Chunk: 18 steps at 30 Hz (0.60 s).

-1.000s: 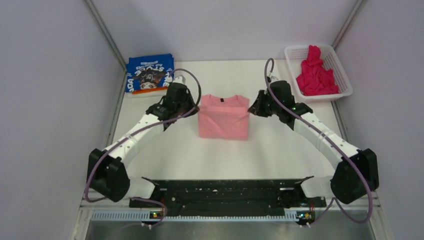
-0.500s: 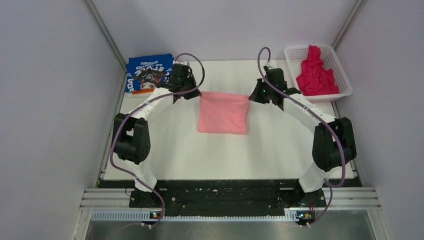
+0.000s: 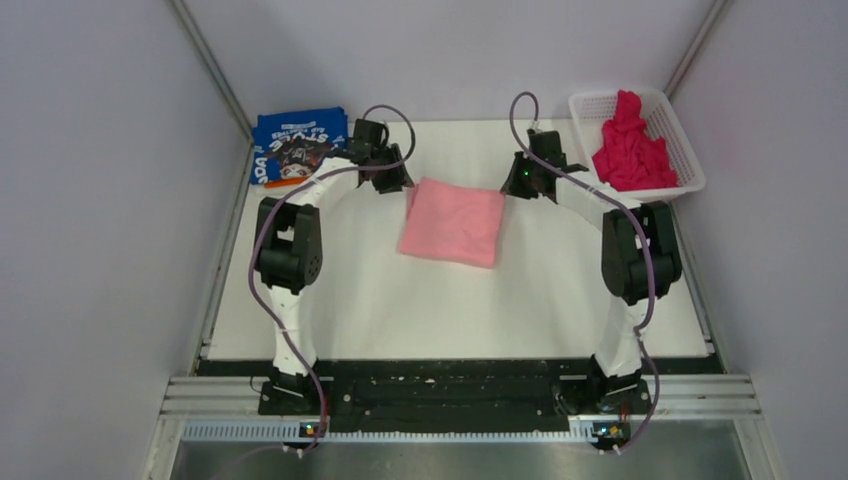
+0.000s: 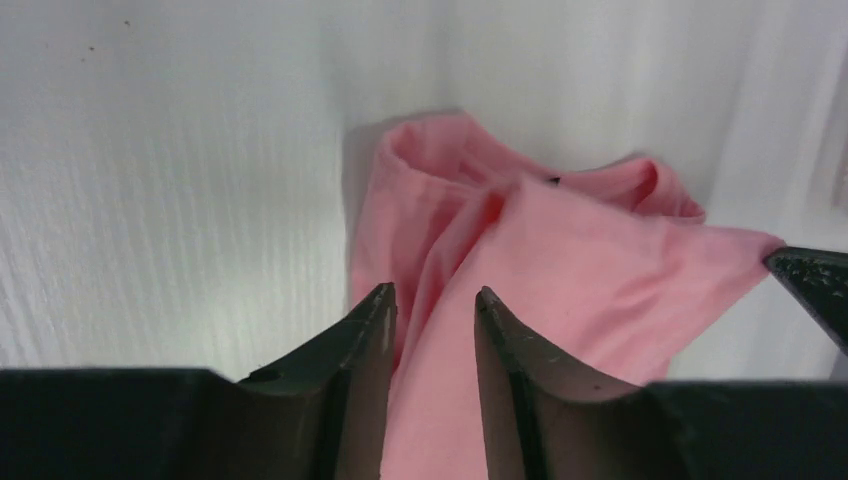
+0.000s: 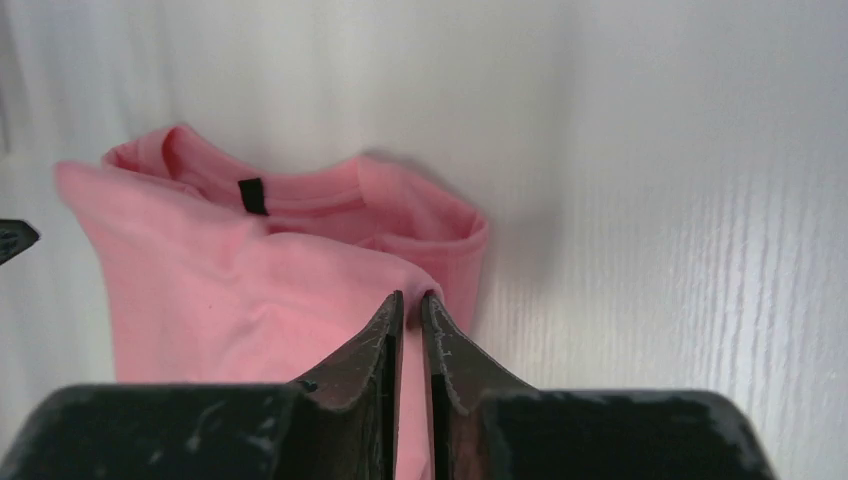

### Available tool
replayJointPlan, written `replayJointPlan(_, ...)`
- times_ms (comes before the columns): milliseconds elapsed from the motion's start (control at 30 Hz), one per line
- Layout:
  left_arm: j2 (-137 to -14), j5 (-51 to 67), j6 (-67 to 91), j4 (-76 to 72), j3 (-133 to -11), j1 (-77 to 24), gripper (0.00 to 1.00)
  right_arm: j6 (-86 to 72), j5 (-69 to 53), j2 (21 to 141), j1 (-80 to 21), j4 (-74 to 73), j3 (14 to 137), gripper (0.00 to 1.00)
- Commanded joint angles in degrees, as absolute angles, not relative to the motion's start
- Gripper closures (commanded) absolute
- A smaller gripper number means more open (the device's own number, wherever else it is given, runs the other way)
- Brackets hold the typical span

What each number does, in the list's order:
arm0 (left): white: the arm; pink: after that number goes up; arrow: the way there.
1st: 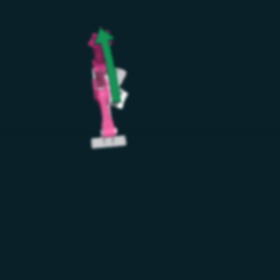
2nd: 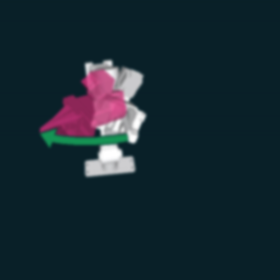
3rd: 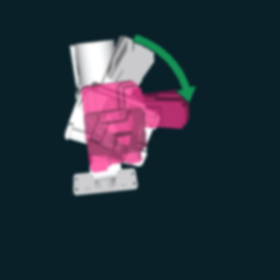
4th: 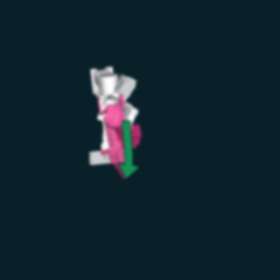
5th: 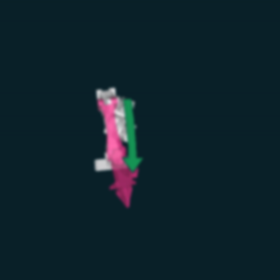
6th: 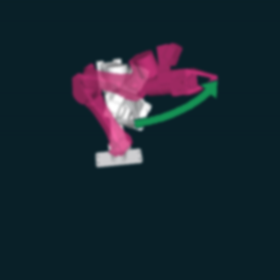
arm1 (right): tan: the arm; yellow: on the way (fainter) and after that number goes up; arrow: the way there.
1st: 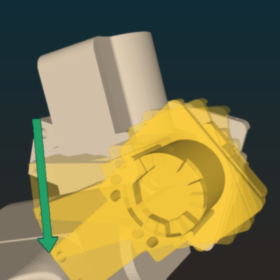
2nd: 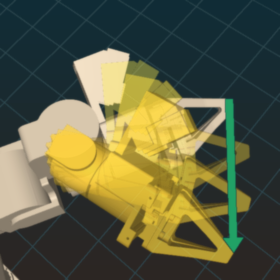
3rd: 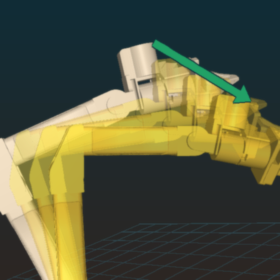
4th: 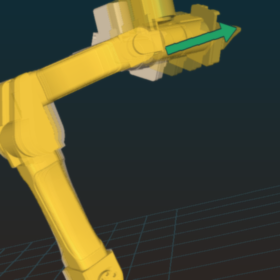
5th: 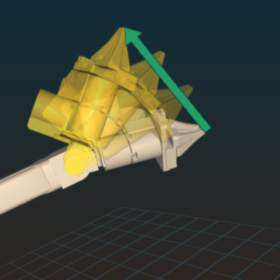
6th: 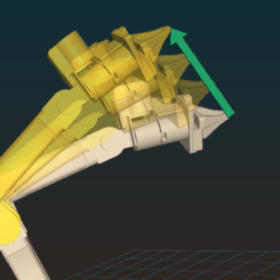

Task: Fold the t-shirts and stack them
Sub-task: Fold the long partially folded tshirt into a neat square, then put the neatly folded tshirt into the corner of the board with the left arm

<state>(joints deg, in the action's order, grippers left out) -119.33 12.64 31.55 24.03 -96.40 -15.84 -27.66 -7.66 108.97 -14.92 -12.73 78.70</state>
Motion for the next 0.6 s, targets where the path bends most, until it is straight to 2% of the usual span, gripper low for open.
replayJointPlan(0,-120.9,13.6,29.5,26.0,-101.2,-14.5,0.39,-25.4,-6.7,111.5,-13.0,-11.3,83.9,0.61)
replayJointPlan(33,-121.2,13.5,29.1,27.4,-102.5,-14.5,0.23,-25.2,-5.9,111.5,-13.0,-12.2,84.7,0.42)
replayJointPlan(67,-121.2,13.5,28.7,29.2,-103.5,-14.5,0.14,-25.1,-4.9,111.1,-13.0,-13.4,85.1,0.27)
replayJointPlan(100,-120.8,13.5,28.2,29.6,-103.5,-14.5,0.06,-25.1,-4.6,110.2,-13.0,-13.9,85.2,0.18)
replayJointPlan(133,-120.1,13.8,27.8,29.5,-102.5,-14.5,0.02,-25.0,-4.9,108.9,-13.0,-14.0,84.5,0.14)
replayJointPlan(200,-118.6,14.8,27.1,28.9,-99.7,-14.5,0.01,-24.7,-6.5,105.4,-13.0,-13.1,81.4,0.02)
replayJointPlan(367,-117.9,20.3,25.7,27.4,-93.1,-14.7,0.01,-25.8,-7.6,92.6,-13.0,-10.2,68.6,0.01)
replayJointPlan(567,-122.3,22.0,23.8,28.4,-94.7,-15.5,0.01,-29.0,-8.7,74.3,-13.1,-7.6,52.6,0.01)
